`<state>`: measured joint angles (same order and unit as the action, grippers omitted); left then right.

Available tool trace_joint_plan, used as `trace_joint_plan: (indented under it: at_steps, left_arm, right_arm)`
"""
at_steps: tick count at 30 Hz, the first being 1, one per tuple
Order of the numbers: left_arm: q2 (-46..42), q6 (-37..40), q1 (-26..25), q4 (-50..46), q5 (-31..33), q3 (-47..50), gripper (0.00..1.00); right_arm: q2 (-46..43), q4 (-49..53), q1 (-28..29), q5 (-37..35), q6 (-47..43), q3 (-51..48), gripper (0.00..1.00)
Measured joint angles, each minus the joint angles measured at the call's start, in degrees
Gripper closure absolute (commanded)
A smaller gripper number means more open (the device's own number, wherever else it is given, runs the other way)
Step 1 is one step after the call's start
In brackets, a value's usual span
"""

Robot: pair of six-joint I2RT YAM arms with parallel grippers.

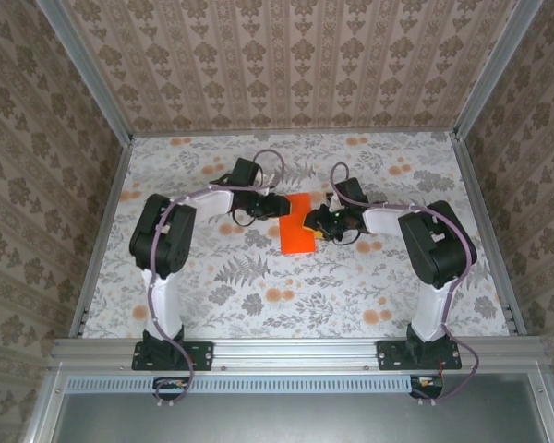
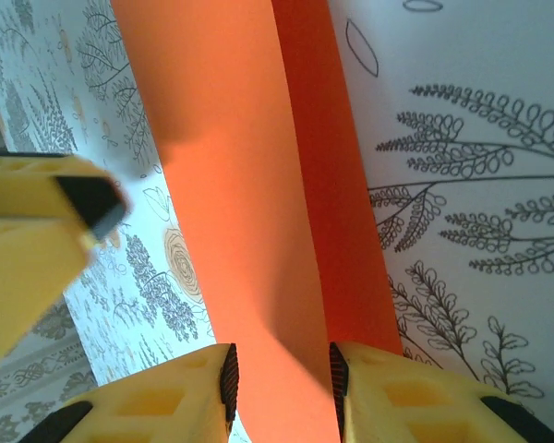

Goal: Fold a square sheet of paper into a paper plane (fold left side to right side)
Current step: Fold the triangle a second time at the center of the table.

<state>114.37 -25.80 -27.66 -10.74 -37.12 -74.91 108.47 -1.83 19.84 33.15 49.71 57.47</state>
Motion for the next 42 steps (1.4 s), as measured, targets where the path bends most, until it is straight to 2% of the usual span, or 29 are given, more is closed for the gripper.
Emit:
trace_joint_plan:
  at_steps: [8, 12, 17, 20, 28, 33, 42]
  left_arm:
    - [-13.94, 6.88, -0.2, 2.43, 0.98, 8.13, 0.44]
    - [-16.24, 11.13, -3.65, 2.56, 4.39, 11.74, 0.4]
    - [-17.57, 16.2, -9.9, 1.57, 10.71, 14.43, 0.37]
    - [-18.14, 18.6, -13.44, 0.92, 14.88, 14.69, 0.32]
    - [-17.97, 22.73, -20.94, -0.52, 24.7, 14.25, 0.21]
    - [-13.97, 23.52, -24.9, -0.94, 30.47, 11.23, 0.15]
    - [-7.23, 24.13, -28.7, -3.67, 40.52, 6.14, 0.1]
  right_arm:
    - [3.19, -1.05, -1.75, 1.64, 0.0, 3.1, 0.66]
    - [3.8, -0.57, -2.23, 2.08, -0.07, 5.68, 0.69]
    - [3.8, -0.17, -2.45, 2.54, -0.28, 7.87, 0.77]
    - [3.8, 0.59, -2.45, 3.04, -0.26, 8.48, 0.77]
    - [3.8, 2.08, -2.45, 3.39, -0.24, 9.11, 0.77]
    - [3.8, 2.25, -2.45, 3.39, -0.24, 9.25, 0.77]
    - [4.17, 2.29, -2.45, 3.58, -0.22, 9.35, 0.77]
